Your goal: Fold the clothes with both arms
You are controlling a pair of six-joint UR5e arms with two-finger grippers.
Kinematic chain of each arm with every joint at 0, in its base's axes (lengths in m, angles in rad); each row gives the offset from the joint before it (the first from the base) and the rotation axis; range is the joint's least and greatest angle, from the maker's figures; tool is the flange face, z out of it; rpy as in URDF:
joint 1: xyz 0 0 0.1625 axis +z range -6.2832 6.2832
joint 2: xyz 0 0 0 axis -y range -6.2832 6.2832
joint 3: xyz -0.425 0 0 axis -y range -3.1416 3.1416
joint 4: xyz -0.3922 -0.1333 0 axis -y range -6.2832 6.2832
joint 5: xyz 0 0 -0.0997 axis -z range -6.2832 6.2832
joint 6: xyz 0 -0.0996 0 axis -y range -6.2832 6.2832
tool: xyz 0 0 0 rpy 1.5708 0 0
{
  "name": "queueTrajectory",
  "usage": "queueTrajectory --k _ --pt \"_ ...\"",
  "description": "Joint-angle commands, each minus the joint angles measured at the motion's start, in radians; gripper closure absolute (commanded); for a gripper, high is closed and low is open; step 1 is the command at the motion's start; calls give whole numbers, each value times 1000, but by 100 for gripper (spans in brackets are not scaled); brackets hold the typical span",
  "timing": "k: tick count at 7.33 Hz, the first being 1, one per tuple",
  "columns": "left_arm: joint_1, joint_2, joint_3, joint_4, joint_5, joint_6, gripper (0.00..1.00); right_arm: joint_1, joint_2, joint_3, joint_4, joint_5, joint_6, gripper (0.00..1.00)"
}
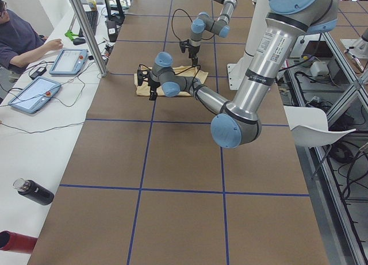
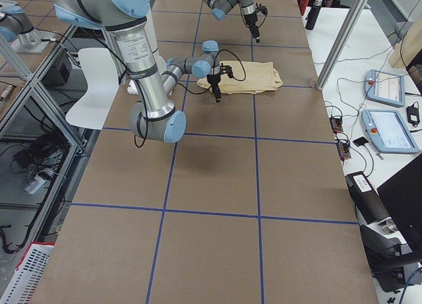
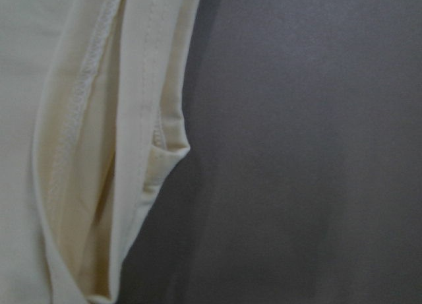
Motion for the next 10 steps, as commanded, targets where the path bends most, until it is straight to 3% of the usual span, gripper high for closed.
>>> queueTrajectory --k 1,4,6,10 --pt "0 0 2 -1 -1 -1 1 33 -2 42 1 40 -13 0" --pt "2 4 11 -8 -1 1 1 41 95 0 1 12 -38 0" --pt "2 6 12 -10 -1 1 1 53 229 -167 6 -32 -80 0" --pt "3 4 21 -14 -1 1 1 56 238 -215 7 -31 -95 0"
